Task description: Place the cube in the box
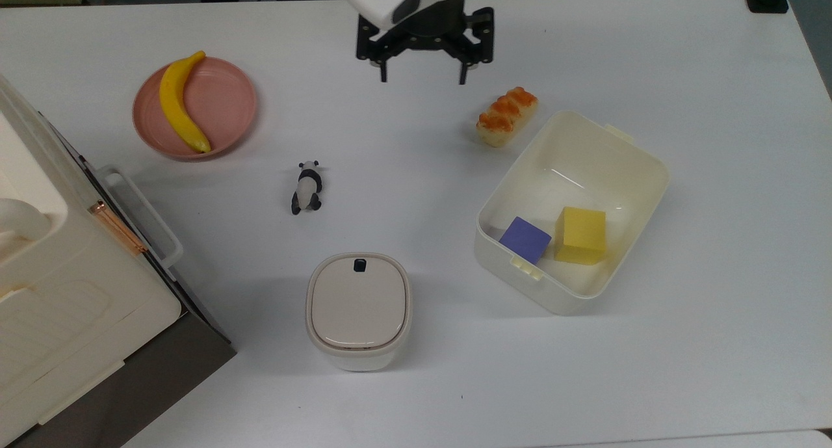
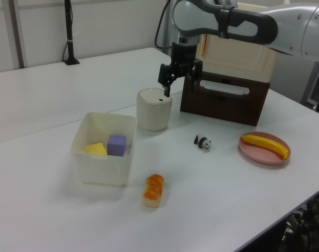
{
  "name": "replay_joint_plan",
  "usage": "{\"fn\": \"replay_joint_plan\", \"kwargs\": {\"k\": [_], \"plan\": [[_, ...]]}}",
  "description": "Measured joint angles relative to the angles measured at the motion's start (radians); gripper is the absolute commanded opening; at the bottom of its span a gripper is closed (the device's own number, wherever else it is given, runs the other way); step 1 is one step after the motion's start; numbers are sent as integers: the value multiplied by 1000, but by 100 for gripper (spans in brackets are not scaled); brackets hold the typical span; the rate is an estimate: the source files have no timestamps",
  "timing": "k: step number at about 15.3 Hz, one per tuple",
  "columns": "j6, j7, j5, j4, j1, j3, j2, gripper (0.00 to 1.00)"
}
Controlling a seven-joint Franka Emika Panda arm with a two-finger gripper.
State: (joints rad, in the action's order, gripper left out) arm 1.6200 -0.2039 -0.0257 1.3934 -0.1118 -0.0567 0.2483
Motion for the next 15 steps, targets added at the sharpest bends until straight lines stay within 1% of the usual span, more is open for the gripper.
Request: {"fn": "replay_joint_plan", "kwargs": {"k": [2, 6, 15], "plan": [[0, 9, -12, 5, 27, 7, 1, 100], [0, 37, -14, 8, 82, 12, 1, 100], [0, 38, -21, 5, 94, 13, -1, 100]]}}
